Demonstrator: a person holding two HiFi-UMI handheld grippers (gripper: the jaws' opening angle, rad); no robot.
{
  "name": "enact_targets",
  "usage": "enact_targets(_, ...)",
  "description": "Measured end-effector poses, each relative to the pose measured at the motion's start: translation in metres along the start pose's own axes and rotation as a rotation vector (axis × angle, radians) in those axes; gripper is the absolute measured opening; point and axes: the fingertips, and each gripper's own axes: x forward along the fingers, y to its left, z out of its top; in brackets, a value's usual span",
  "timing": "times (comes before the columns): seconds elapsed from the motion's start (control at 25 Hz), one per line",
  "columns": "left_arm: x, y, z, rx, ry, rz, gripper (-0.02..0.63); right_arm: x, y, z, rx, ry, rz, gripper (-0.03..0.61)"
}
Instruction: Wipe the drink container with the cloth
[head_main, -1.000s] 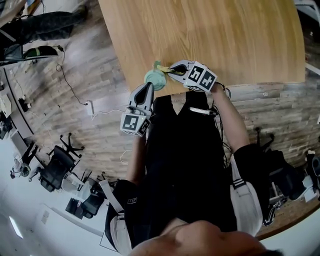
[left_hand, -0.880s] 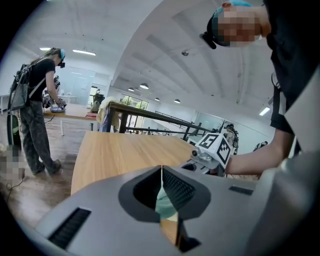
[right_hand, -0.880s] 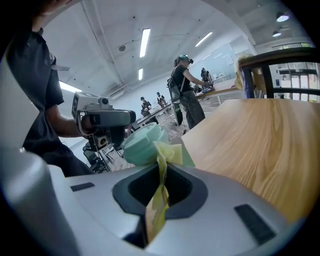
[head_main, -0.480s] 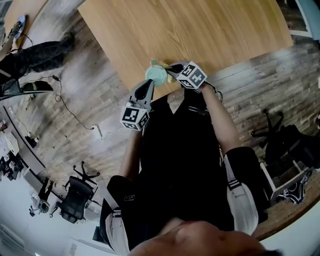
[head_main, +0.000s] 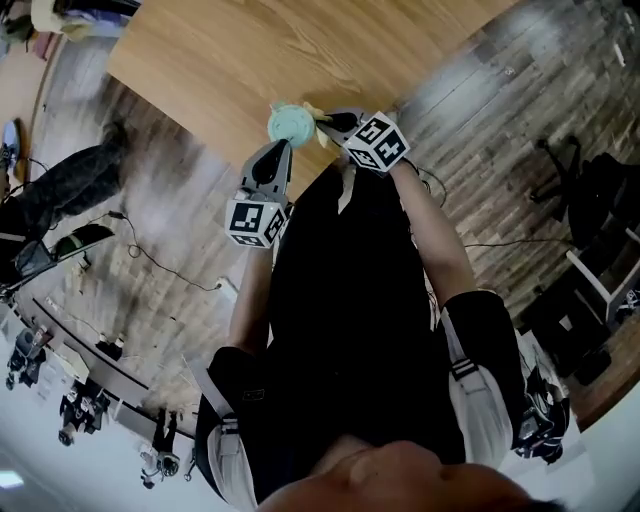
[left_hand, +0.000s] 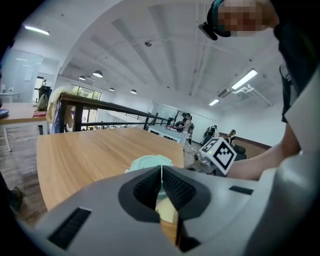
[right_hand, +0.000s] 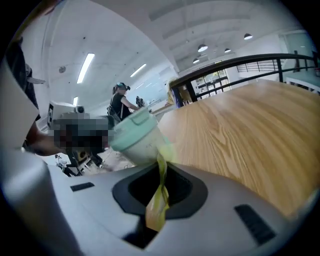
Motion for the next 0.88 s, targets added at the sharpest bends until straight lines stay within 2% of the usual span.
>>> enact_targets(0.2, 0.004, -0.001, -0.001, -0.049, 0.035, -0.014, 0.026, -0.044, 0.026, 0.026, -0.002, -0.136, -0.017, 0.043)
enact_targets(0.36, 0.005, -0.003, 0.001, -0.038, 0.018, -0.017, 0.026, -0.051, 0.039, 0.033, -0.045, -0.166, -0.015, 0.043)
enact_targets(0.64, 0.009, -0.005, 0.003, -0.026, -0.018, -0.038, 0.026, -0.028, 0.029, 0.011, -0.078, -0.135, -0.024, 0.043)
enact_targets(0.88, 0.008, 0.01, 0.006, 0.005, -0.03, -0.063, 0.026, 0.011, 0.014, -0.032, -0.103, -0.019, -0.069, 0.043)
